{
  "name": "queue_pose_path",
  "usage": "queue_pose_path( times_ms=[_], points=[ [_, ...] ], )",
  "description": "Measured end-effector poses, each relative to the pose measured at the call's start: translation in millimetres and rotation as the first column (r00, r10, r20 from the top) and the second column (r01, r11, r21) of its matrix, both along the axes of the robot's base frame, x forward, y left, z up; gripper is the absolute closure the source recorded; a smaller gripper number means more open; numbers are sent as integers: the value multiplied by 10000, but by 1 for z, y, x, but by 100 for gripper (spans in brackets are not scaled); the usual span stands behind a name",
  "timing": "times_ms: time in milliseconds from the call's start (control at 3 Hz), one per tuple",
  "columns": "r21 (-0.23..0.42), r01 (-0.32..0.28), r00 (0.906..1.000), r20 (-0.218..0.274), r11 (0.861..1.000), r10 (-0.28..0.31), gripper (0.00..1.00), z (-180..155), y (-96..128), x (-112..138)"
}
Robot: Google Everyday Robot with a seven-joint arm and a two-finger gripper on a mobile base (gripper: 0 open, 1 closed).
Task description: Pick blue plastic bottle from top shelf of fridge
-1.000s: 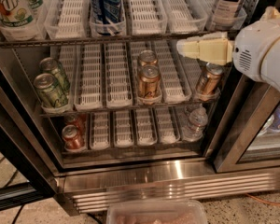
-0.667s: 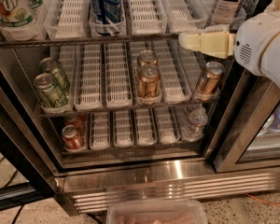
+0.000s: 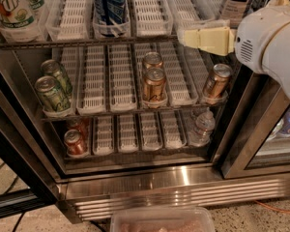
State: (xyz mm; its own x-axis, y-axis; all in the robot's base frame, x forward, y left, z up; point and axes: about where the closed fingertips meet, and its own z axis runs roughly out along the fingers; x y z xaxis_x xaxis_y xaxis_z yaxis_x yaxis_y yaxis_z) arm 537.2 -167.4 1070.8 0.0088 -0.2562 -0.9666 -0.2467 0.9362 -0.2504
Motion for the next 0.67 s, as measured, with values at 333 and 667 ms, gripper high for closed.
queue_pose_path(
  times_ms=[333, 667],
  points=[
    [0, 0, 10000, 0, 10000, 0, 0, 0, 0, 0],
    [0, 0, 10000, 0, 10000, 0, 19, 0, 0, 0]
  ],
)
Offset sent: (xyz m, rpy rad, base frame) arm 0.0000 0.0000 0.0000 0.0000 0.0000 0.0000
